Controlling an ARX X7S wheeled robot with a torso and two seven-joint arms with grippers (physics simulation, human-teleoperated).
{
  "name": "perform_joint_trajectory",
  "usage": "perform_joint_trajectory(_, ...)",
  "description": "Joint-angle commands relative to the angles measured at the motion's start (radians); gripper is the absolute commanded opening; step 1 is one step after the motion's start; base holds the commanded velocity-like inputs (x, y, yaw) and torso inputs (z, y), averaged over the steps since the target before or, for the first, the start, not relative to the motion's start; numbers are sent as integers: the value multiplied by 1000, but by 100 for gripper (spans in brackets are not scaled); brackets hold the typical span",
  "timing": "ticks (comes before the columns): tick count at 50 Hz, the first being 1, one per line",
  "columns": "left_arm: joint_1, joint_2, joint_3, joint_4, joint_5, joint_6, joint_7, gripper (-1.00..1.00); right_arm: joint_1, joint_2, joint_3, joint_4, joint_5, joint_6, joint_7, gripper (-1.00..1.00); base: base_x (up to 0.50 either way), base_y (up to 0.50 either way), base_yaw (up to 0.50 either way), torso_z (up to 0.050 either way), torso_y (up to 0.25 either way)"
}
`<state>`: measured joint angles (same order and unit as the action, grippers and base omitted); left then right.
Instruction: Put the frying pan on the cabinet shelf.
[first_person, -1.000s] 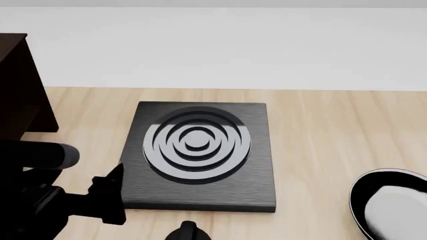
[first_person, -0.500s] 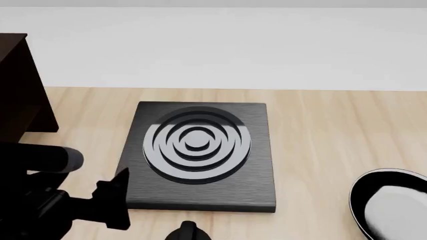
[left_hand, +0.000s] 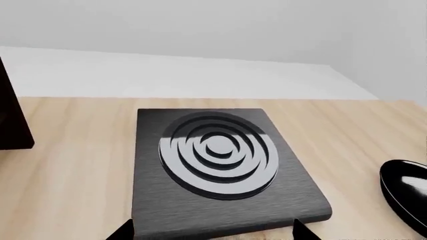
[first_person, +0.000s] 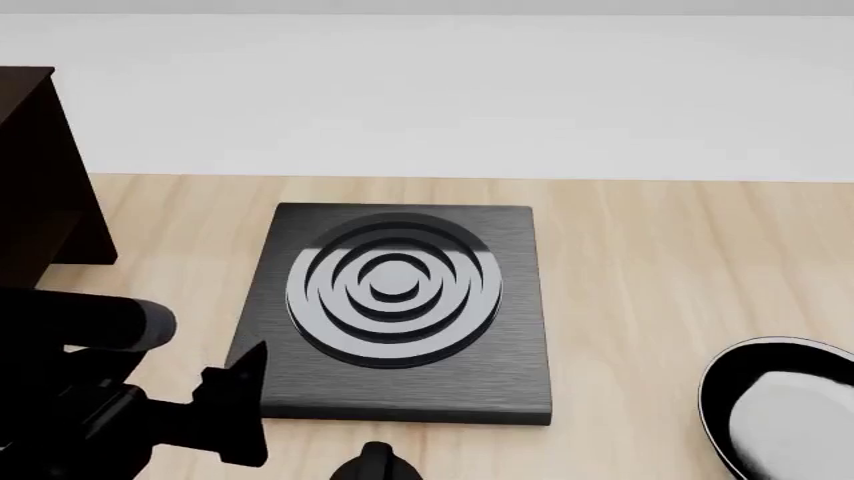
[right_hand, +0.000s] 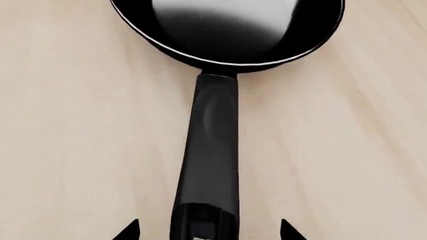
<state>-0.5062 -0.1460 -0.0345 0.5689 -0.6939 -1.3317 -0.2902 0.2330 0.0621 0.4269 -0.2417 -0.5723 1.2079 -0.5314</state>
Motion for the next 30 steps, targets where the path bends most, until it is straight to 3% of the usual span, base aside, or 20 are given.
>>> perform_joint_trajectory(1,3,3,-1,-1,14,12,0,100,28,7,15,42,34,-6,15,100,0,0,0,0,0)
perform_joint_trajectory(23,3,-7,7,-7,-7,22,-13,100,49,11,10,90,67,-37,54,100,0,5,-8,0,0)
perform_joint_trajectory(24,4,-8,7,-8,-7,24,-14,100,52,1,30,84,70,-53,75,-100,0,6,0,0,0)
perform_joint_trajectory(30,6,-10,13,-10,-10,29,-17,100,38,12,10,64,70,-72,79,-100,0,4,-7,0,0)
